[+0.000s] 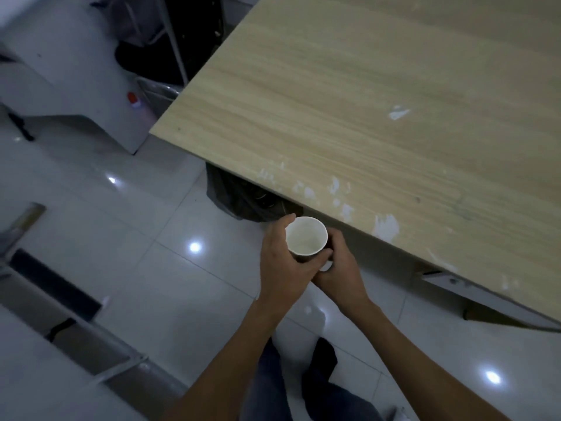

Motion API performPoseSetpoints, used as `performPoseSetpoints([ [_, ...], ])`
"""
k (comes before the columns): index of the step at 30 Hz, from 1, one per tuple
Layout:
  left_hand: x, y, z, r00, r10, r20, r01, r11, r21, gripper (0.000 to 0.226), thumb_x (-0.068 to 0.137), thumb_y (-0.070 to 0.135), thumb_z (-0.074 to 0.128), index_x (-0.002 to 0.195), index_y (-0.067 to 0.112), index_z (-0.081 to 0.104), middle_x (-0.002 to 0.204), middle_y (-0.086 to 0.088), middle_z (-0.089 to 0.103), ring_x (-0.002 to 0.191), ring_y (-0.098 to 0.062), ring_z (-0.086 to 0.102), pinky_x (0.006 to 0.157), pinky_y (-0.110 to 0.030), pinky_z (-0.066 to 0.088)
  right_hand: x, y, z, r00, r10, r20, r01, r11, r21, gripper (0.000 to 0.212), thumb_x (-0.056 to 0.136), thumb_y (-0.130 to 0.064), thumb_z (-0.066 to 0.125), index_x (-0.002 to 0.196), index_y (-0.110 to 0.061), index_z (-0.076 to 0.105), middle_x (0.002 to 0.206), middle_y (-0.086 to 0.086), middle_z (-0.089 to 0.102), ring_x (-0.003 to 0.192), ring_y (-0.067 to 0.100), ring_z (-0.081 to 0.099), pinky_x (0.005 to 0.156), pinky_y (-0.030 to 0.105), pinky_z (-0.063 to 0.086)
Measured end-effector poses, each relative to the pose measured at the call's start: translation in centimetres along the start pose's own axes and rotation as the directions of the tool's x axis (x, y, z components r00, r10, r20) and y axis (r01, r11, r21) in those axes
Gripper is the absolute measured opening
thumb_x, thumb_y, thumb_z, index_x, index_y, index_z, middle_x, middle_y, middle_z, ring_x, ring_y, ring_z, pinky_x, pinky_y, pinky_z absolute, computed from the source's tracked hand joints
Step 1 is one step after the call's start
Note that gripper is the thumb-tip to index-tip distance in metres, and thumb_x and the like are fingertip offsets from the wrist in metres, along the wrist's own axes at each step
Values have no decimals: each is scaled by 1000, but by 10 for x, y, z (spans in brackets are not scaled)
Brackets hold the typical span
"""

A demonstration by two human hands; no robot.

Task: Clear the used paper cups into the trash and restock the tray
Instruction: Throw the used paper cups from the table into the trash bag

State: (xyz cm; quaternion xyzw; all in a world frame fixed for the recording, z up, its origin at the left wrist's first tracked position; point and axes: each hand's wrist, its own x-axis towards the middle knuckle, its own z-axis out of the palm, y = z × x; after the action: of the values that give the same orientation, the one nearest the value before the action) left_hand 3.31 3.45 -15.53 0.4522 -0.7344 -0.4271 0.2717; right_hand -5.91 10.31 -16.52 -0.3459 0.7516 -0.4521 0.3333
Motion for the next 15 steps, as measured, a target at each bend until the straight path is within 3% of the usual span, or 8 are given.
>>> performPoseSetpoints([
  [2,0,-17,-4,998,-53,20,54,998,-31,83,64,64,74,130,22,47,123,11,53,113,-7,51,91,-21,46,4,10,10,999,17,32,-16,1000,-19,62,70,-25,81,122,-22,47,115,-11,58,103,9,57,80,36,53],
  [4,1,-39,-6,991,-130,-17,128,987,-100,73,72,75,55,123,23,52,116,11,57,104,-4,54,82,-19,47,10,19,23,997,54,58,-51,997,-50,62,69,-35,81,120,-28,46,114,-14,57,100,1,56,77,25,50],
  [6,10,-63,-6,971,-226,-80,213,966,-145,56,81,69,49,109,22,59,103,10,62,95,-7,57,76,-22,48,16,30,30,992,110,56,-106,992,-62,63,67,-41,81,118,-33,46,113,-17,56,100,-3,53,74,17,45],
  [9,43,-114,-3,933,-338,-127,331,941,-70,35,86,52,61,84,17,63,81,5,65,76,-10,60,64,-20,44,38,57,52,985,154,80,-148,986,-82,63,66,-37,83,116,-37,45,110,-19,55,99,-5,52,71,13,40],
  [11,72,-144,1,905,-400,-145,401,916,-23,37,86,50,63,74,15,60,73,2,64,69,-12,59,59,-21,43,56,74,62,981,168,100,-159,983,-92,64,66,-33,84,116,-39,44,108,-21,54,98,-5,52,72,13,40],
  [15,126,-200,17,845,-492,-210,508,861,28,54,78,67,60,69,14,56,68,-1,61,66,-17,59,56,-24,43,95,106,84,979,174,101,-163,981,-109,67,64,-30,85,116,-38,45,108,-19,55,99,2,53,78,22,42],
])
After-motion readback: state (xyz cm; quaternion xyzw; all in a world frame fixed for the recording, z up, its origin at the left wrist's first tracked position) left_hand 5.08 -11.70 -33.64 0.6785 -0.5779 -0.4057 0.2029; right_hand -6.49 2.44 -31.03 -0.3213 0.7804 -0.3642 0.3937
